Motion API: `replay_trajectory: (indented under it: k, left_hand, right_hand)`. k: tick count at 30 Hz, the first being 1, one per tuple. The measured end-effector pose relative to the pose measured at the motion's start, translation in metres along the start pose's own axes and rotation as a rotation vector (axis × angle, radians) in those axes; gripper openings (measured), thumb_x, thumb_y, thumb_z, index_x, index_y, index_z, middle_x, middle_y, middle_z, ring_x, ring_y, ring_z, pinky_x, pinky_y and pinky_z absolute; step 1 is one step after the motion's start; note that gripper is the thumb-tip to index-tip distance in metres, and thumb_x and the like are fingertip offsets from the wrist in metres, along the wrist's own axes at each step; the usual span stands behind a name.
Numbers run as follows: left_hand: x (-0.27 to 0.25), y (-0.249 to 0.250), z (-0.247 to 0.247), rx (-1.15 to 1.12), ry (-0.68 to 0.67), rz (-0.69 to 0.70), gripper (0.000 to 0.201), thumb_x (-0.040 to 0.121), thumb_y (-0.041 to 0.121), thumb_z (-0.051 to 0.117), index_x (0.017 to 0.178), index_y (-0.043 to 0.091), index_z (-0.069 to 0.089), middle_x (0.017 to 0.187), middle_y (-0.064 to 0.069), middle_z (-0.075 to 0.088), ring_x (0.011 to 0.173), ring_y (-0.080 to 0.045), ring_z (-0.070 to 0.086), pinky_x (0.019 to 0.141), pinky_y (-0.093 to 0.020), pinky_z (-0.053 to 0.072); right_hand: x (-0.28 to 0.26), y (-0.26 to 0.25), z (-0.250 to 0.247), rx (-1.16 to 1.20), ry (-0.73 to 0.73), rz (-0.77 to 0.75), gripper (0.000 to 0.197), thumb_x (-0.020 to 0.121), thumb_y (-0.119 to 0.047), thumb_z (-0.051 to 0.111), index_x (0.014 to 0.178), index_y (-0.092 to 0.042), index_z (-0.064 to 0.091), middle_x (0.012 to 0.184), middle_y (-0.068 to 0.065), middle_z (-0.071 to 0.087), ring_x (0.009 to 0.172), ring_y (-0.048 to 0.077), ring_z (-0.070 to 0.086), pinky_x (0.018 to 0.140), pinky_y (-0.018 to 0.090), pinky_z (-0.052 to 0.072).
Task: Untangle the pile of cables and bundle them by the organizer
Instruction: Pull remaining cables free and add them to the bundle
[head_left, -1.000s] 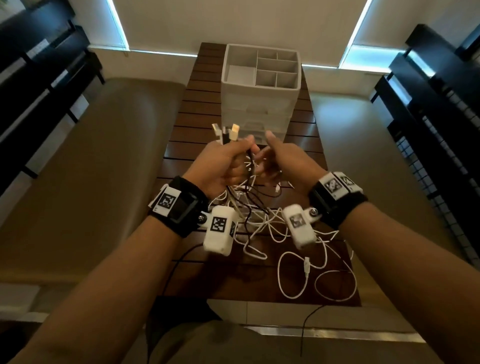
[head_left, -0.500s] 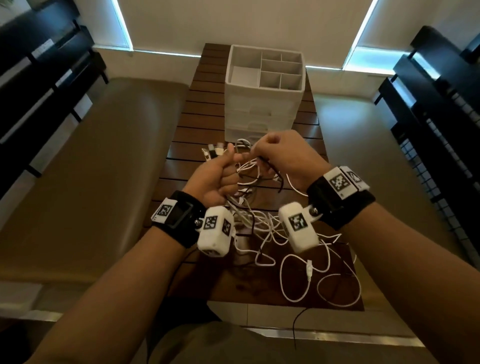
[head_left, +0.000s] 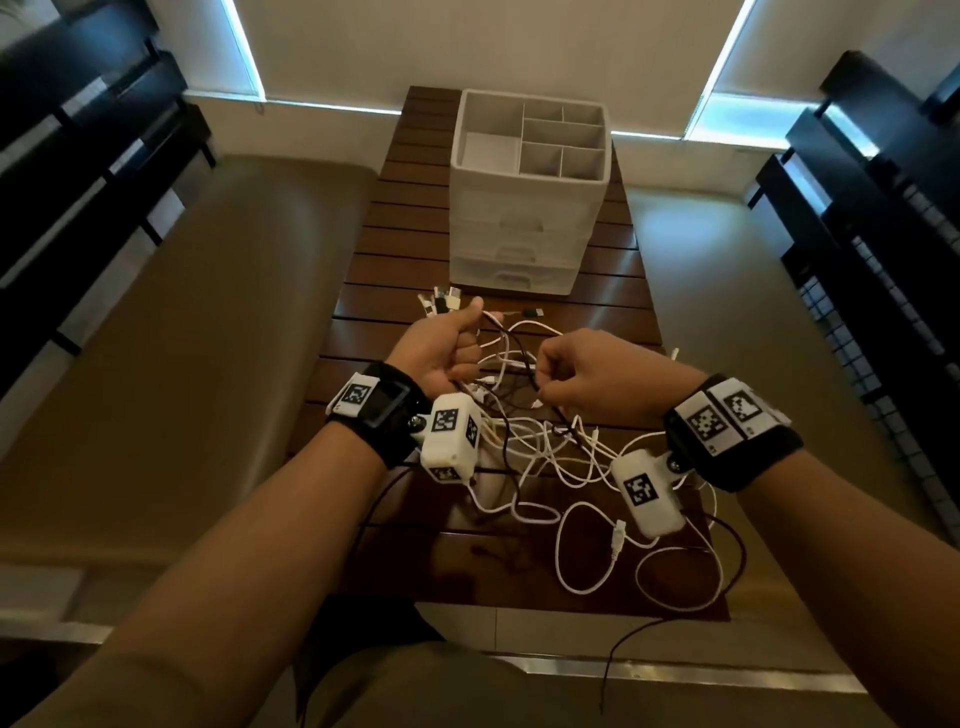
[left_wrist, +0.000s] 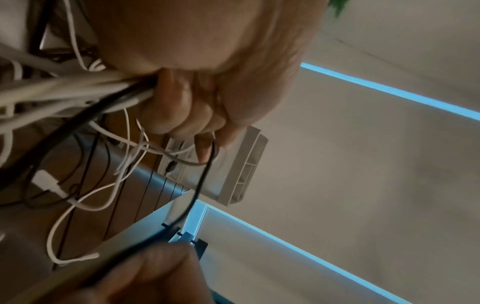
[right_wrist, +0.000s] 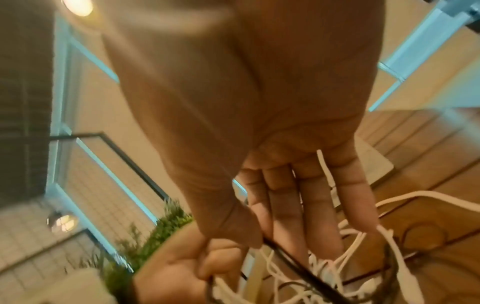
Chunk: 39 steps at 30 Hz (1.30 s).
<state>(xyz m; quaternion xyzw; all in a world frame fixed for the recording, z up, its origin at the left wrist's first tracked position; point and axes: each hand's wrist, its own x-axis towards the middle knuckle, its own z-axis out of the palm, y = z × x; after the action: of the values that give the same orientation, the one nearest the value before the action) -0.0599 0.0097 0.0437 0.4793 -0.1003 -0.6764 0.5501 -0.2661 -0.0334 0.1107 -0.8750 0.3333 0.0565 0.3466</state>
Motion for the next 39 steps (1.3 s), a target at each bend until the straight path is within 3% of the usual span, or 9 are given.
replay_trajectory:
  k: [4, 11, 16, 19, 22, 26, 32, 36, 39]
  left_hand:
    - [-0.006, -0.008, 0.004, 0.137, -0.005, 0.052, 0.031, 0.108, 0.032, 0.056, 0.116, 0.006, 0.070, 0.049, 0.010, 0.026, 0.037, -0.004, 0.020, 0.033, -0.018, 0.018]
    - [0.000, -0.014, -0.001, 0.155, 0.135, 0.174, 0.024, 0.106, 0.024, 0.062, 0.107, 0.004, 0.075, 0.050, 0.010, 0.034, 0.039, -0.005, 0.023, 0.035, -0.020, 0.019]
    - [-0.001, -0.033, 0.007, 0.235, 0.207, 0.250, 0.025, 0.101, 0.025, 0.069, 0.112, 0.004, 0.075, 0.062, 0.005, 0.056, 0.042, -0.005, 0.035, 0.037, -0.021, 0.026]
    - [-0.003, -0.032, 0.015, 0.190, 0.225, 0.243, 0.023, 0.100, 0.023, 0.071, 0.112, 0.004, 0.073, 0.076, -0.004, 0.070, 0.044, -0.006, 0.051, 0.036, -0.020, 0.033]
    - [-0.003, -0.013, 0.012, 0.046, 0.134, 0.138, 0.018, 0.105, 0.024, 0.063, 0.098, 0.008, 0.068, 0.060, -0.001, 0.057, 0.032, -0.005, 0.040, 0.029, -0.018, 0.028]
    - [0.010, 0.001, -0.001, 0.039, 0.158, 0.124, 0.020, 0.106, 0.026, 0.061, 0.094, 0.010, 0.066, 0.066, 0.002, 0.028, 0.032, -0.004, 0.024, 0.028, -0.019, 0.021]
    - [0.026, 0.008, -0.011, -0.049, 0.180, 0.074, 0.025, 0.107, 0.024, 0.060, 0.083, 0.015, 0.057, 0.045, 0.008, 0.026, 0.028, -0.005, 0.021, 0.027, -0.018, 0.018]
    - [0.027, 0.006, -0.012, -0.040, 0.168, 0.087, 0.024, 0.105, 0.024, 0.063, 0.083, 0.016, 0.057, 0.050, 0.008, 0.028, 0.031, -0.005, 0.021, 0.027, -0.019, 0.018]
    - [0.034, 0.004, -0.017, -0.037, 0.266, 0.152, 0.020, 0.102, 0.024, 0.069, 0.086, 0.014, 0.064, 0.064, 0.005, 0.037, 0.034, -0.004, 0.024, 0.029, -0.020, 0.020]
  right_hand:
    - [0.006, 0.005, 0.012, -0.093, -0.006, -0.056, 0.006, 0.092, -0.020, 0.070, 0.093, -0.016, 0.067, 0.088, 0.000, 0.070, 0.081, 0.017, 0.067, 0.078, 0.040, 0.058]
    - [-0.002, 0.019, 0.022, -0.107, -0.090, -0.079, 0.008, 0.093, -0.022, 0.070, 0.094, -0.019, 0.063, 0.090, -0.001, 0.066, 0.082, 0.015, 0.063, 0.079, 0.041, 0.057]
    - [0.023, 0.016, 0.023, 0.112, 0.233, -0.039, 0.023, 0.096, -0.046, 0.067, 0.104, -0.025, 0.066, 0.095, -0.008, 0.069, 0.086, 0.007, 0.067, 0.076, 0.027, 0.055]
    - [0.041, 0.005, 0.028, 0.113, 0.236, -0.061, 0.018, 0.101, -0.030, 0.065, 0.084, -0.023, 0.064, 0.075, -0.007, 0.070, 0.065, -0.002, 0.066, 0.064, 0.023, 0.049]
    - [0.041, 0.001, 0.025, 0.121, 0.251, -0.082, 0.021, 0.101, -0.028, 0.065, 0.085, -0.015, 0.066, 0.073, -0.001, 0.074, 0.065, 0.005, 0.070, 0.066, 0.031, 0.058]
    - [0.023, 0.007, 0.016, 0.045, 0.147, -0.171, 0.020, 0.101, -0.026, 0.065, 0.084, -0.016, 0.067, 0.075, -0.006, 0.070, 0.071, 0.002, 0.065, 0.066, 0.016, 0.047]
    - [-0.001, 0.025, 0.010, 0.014, -0.138, -0.127, 0.014, 0.099, -0.027, 0.068, 0.090, -0.017, 0.073, 0.087, -0.006, 0.074, 0.085, 0.000, 0.068, 0.076, 0.011, 0.048]
    - [-0.007, 0.032, 0.005, -0.026, -0.169, -0.076, 0.011, 0.098, -0.028, 0.068, 0.096, -0.020, 0.075, 0.094, -0.005, 0.076, 0.093, 0.005, 0.070, 0.095, 0.037, 0.055]
    - [-0.016, 0.031, -0.005, 0.006, -0.173, -0.110, 0.014, 0.099, -0.026, 0.067, 0.090, -0.017, 0.072, 0.089, -0.004, 0.075, 0.088, 0.009, 0.071, 0.088, 0.034, 0.056]
